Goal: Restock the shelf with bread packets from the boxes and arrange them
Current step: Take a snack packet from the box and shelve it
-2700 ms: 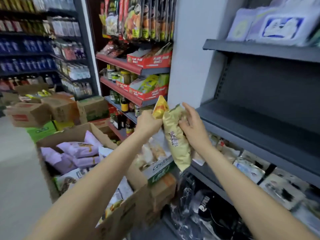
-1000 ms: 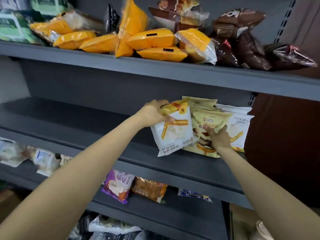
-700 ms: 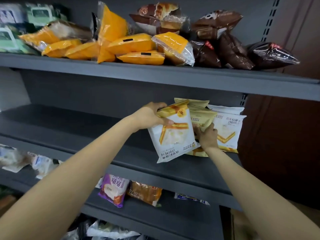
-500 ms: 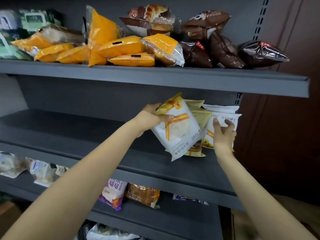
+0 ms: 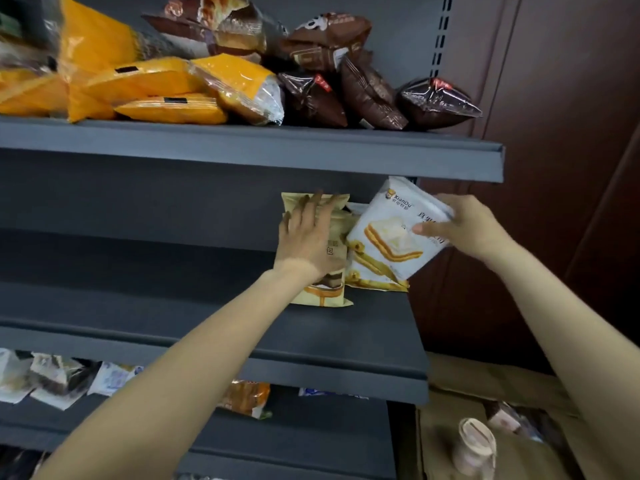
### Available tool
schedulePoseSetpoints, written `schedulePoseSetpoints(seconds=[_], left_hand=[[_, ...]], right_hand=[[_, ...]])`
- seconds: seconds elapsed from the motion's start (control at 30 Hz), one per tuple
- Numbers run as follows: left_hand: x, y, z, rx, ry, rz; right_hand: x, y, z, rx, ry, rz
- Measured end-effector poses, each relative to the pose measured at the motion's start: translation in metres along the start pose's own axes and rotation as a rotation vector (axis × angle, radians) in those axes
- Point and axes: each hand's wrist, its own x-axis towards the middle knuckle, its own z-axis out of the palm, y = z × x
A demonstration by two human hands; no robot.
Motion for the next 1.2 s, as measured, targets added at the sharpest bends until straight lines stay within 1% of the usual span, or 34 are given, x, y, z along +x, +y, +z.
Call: schedulePoseSetpoints(seconds=[0.1, 0.17, 0.23, 0.33, 0.4, 0.47, 0.5, 0.6, 0.67, 0.73, 0.8, 0.87, 0.97, 1.03, 1.1, 1.2], left_hand=[[0.004, -0.01, 0.013, 0.254, -0.152, 0.102], [0.006, -0.016, 0.021, 0.377, -0.193, 0.123], [0.007, -0.021, 0.026, 0.423, -0.212, 0.121], [0.009, -0.024, 0.03, 0.356, -0.197, 0.126], [0.009, -0.025, 0.031, 0.328, -0.182, 0.134], [0.008, -0.026, 0.032, 0.322, -0.178, 0.132], [0.007, -0.027, 0.033, 0.321, -0.177, 0.125], [0.007, -0.03, 0.035, 0.326, -0.157, 0.119], [0.005, -0.03, 0.034, 0.312, -0.16, 0.128], [0.002, -0.03, 0.029, 0.264, -0.165, 0.139], [0.0, -0.031, 0.023, 0.162, -0.13, 0.135], [-0.001, -0.034, 0.013, 0.074, -0.058, 0.121], [-0.008, -0.047, -0.007, 0.048, 0.005, 0.068], [-0.02, -0.068, -0.025, 0.028, 0.028, 0.006], [-0.039, -0.1, -0.043, 0.049, 0.05, -0.065], [-0.077, -0.158, -0.078, 0.06, 0.05, -0.267]], right_hand=[[0.018, -0.011, -0.013, -0.219, -0.105, -0.063], [0.029, -0.014, -0.012, -0.347, -0.154, -0.097], [0.037, -0.012, -0.004, -0.446, -0.212, -0.081], [0.039, -0.011, 0.014, -0.489, -0.269, -0.017], [0.04, -0.003, 0.036, -0.542, -0.244, -0.011], [0.037, 0.012, 0.066, -0.697, -0.136, -0.034], [0.033, 0.019, 0.08, -0.711, -0.083, -0.036], [0.019, 0.037, 0.113, -0.631, 0.109, -0.073], [0.015, 0.041, 0.119, -0.617, 0.228, -0.127], [0.011, 0.032, 0.116, -0.591, 0.247, -0.152], [0.007, 0.015, 0.112, -0.499, 0.207, -0.205], [0.003, -0.005, 0.112, -0.381, 0.168, -0.273], [0.001, -0.048, 0.122, -0.219, 0.061, -0.314], [0.001, -0.081, 0.138, -0.142, -0.033, -0.302], [-0.002, -0.114, 0.162, -0.086, -0.102, -0.328], [-0.011, -0.167, 0.209, -0.028, -0.221, -0.404]])
